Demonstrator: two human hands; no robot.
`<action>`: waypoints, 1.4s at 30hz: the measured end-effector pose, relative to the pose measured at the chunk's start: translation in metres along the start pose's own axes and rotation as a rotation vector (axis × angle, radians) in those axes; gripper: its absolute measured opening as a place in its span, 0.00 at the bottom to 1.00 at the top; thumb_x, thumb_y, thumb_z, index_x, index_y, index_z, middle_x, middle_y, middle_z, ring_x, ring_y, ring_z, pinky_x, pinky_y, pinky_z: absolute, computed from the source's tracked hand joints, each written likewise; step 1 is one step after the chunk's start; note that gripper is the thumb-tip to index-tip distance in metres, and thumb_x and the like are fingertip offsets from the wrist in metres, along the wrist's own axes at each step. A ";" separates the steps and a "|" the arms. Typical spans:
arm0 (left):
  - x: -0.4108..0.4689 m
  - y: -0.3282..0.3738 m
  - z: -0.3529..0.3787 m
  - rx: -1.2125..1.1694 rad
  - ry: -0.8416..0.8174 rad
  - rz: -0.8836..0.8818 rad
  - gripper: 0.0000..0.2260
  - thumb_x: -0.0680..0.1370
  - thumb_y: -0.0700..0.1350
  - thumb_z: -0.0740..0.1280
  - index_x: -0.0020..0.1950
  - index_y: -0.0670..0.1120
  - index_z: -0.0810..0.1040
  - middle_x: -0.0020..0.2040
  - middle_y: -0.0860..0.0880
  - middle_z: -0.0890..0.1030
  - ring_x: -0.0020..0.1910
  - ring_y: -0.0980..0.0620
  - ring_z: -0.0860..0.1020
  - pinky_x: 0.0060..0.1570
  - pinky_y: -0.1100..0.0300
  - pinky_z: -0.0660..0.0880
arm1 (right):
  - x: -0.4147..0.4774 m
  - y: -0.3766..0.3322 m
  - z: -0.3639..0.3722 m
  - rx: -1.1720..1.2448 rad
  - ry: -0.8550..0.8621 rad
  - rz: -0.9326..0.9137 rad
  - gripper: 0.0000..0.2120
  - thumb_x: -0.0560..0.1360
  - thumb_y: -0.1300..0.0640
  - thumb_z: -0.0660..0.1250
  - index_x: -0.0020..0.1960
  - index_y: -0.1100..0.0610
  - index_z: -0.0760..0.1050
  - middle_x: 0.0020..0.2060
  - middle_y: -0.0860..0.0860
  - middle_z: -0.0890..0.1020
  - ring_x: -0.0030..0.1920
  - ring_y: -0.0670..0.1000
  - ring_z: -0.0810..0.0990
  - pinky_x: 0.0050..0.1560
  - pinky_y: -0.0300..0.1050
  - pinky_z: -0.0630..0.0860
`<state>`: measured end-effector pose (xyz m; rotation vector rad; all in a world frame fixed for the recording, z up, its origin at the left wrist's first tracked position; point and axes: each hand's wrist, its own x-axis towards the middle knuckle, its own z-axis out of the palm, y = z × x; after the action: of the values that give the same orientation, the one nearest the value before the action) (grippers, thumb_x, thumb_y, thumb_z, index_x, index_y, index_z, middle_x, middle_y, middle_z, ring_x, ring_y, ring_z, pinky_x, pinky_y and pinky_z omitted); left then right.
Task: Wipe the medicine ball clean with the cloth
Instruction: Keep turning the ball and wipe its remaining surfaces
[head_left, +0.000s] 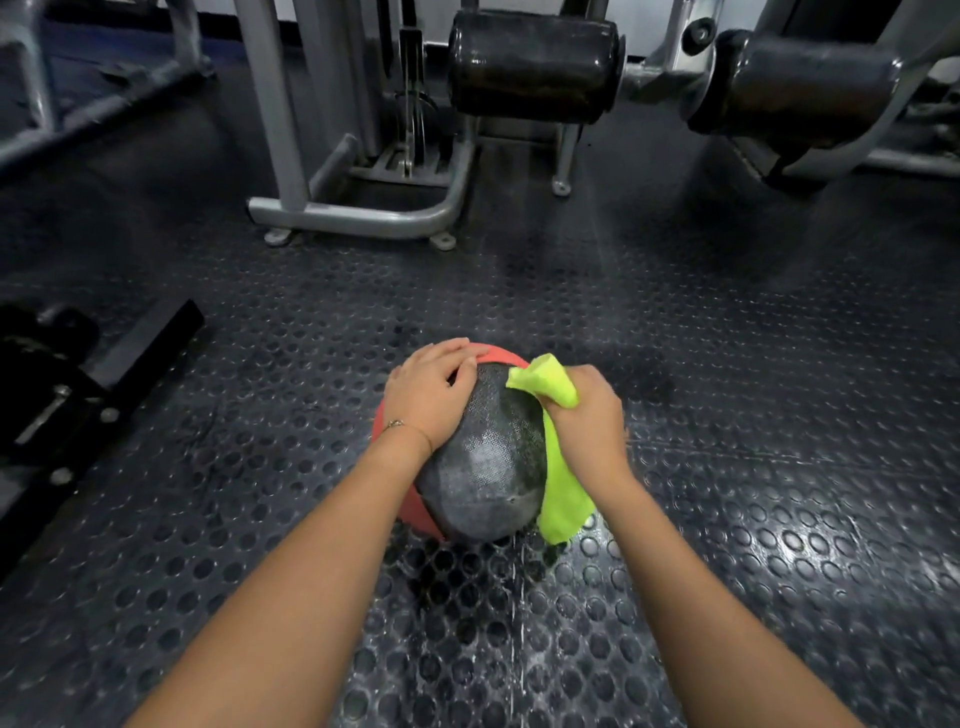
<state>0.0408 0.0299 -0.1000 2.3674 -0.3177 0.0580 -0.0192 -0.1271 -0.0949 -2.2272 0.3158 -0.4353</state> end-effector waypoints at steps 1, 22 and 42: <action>0.001 0.000 -0.001 -0.015 0.007 -0.018 0.14 0.81 0.50 0.56 0.61 0.60 0.77 0.66 0.58 0.74 0.69 0.55 0.67 0.70 0.51 0.61 | -0.010 0.002 0.002 -0.008 0.009 -0.025 0.03 0.73 0.61 0.67 0.45 0.58 0.79 0.44 0.52 0.77 0.47 0.57 0.75 0.41 0.43 0.63; 0.000 0.009 -0.004 0.205 -0.084 -0.083 0.17 0.81 0.51 0.51 0.68 0.60 0.71 0.70 0.53 0.69 0.69 0.48 0.66 0.69 0.47 0.63 | -0.040 0.007 -0.005 -0.026 -0.074 -0.108 0.06 0.73 0.58 0.65 0.48 0.55 0.80 0.44 0.45 0.75 0.47 0.50 0.72 0.44 0.42 0.63; 0.021 -0.014 -0.023 0.127 -0.059 -0.064 0.14 0.80 0.54 0.57 0.63 0.59 0.76 0.67 0.57 0.74 0.68 0.53 0.70 0.68 0.56 0.65 | -0.019 0.019 0.018 0.310 -0.094 0.097 0.05 0.71 0.59 0.70 0.46 0.51 0.76 0.43 0.50 0.78 0.43 0.45 0.76 0.40 0.36 0.67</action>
<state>0.0652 0.0506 -0.0899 2.5072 -0.2729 -0.0224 -0.0308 -0.1199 -0.1242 -1.9145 0.2845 -0.3041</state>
